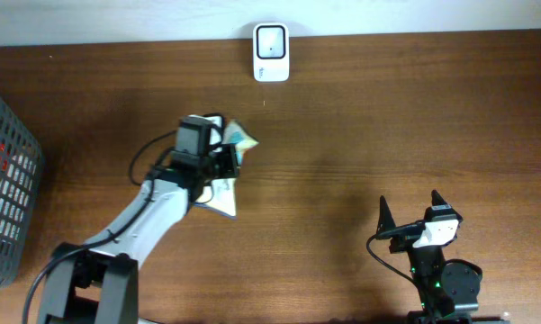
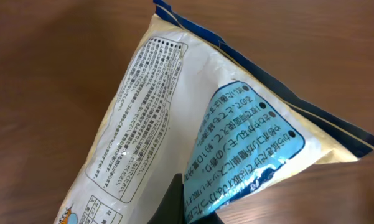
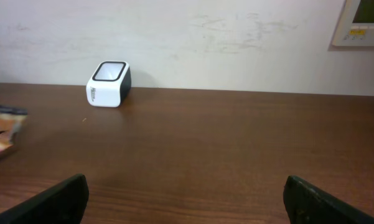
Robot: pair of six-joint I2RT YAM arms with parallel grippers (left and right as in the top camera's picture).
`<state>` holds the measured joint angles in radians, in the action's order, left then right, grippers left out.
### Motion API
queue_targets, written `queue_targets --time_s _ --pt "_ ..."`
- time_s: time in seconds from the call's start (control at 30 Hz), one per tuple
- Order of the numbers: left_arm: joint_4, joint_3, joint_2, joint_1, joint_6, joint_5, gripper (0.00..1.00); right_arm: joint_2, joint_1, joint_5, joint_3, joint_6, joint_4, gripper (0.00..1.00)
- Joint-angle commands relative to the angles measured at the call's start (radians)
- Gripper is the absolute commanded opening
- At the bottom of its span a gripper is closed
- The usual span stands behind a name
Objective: Scan the item barcode
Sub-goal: 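Carry the snack bag to table center and release it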
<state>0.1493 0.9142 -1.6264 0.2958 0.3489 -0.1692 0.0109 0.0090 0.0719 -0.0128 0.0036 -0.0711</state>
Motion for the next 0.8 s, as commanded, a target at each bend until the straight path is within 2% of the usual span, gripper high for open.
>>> queue_targets --time_s 0.0,0.1,0.2,0.27,0.3,0.37,0.4,0.43,0.47,0.53,0.57,0.67,0.73,0.77 --pt "-0.078 0.001 -0.002 0.118 0.052 -0.033 0.0 -0.006 0.004 0.002 0.007 0.002 -0.002 0.99" --pt "-0.118 0.001 -0.002 0.208 0.051 -0.01 0.0 -0.006 0.004 0.002 0.007 0.002 -0.001 0.99" --pt "-0.144 0.001 -0.003 0.289 0.051 0.083 0.0 -0.006 0.004 0.002 0.007 0.002 -0.001 0.99" --pt "-0.158 0.001 -0.003 0.319 0.051 0.092 0.02 -0.006 0.004 0.002 0.007 0.002 -0.001 0.99" --pt "-0.16 0.001 -0.003 0.33 0.051 0.092 0.07 -0.006 0.004 0.002 0.007 0.002 -0.001 0.99" --pt "-0.16 0.001 -0.003 0.341 0.051 0.091 0.45 -0.006 0.004 0.002 0.007 0.002 -0.001 0.99" --pt "-0.161 0.001 -0.003 0.341 0.051 0.091 0.74 -0.006 0.004 0.002 0.007 0.002 -0.001 0.99" --pt "-0.163 0.001 -0.002 0.341 0.05 0.091 0.94 -0.006 0.004 0.002 0.007 0.002 -0.002 0.99" --pt "-0.169 0.001 -0.002 0.341 0.043 0.091 0.99 -0.006 0.004 0.002 0.007 0.002 -0.001 0.99" --pt "-0.145 0.027 0.008 0.326 -0.035 0.085 0.99 -0.006 0.004 0.002 0.007 0.002 -0.002 0.99" --pt "-0.066 0.072 0.023 0.298 -0.054 0.085 0.99 -0.006 0.004 0.002 0.007 0.002 -0.001 0.99" --pt "0.321 0.36 0.044 0.14 -0.173 0.088 0.99 -0.006 0.004 0.002 0.007 0.002 -0.001 0.99" --pt "0.491 0.541 0.044 0.04 -0.25 0.089 0.99 -0.006 0.004 0.002 0.007 0.002 -0.001 0.99" --pt "0.594 0.691 0.044 -0.056 -0.276 0.089 0.99 -0.006 0.004 0.002 0.007 0.002 -0.001 0.99"
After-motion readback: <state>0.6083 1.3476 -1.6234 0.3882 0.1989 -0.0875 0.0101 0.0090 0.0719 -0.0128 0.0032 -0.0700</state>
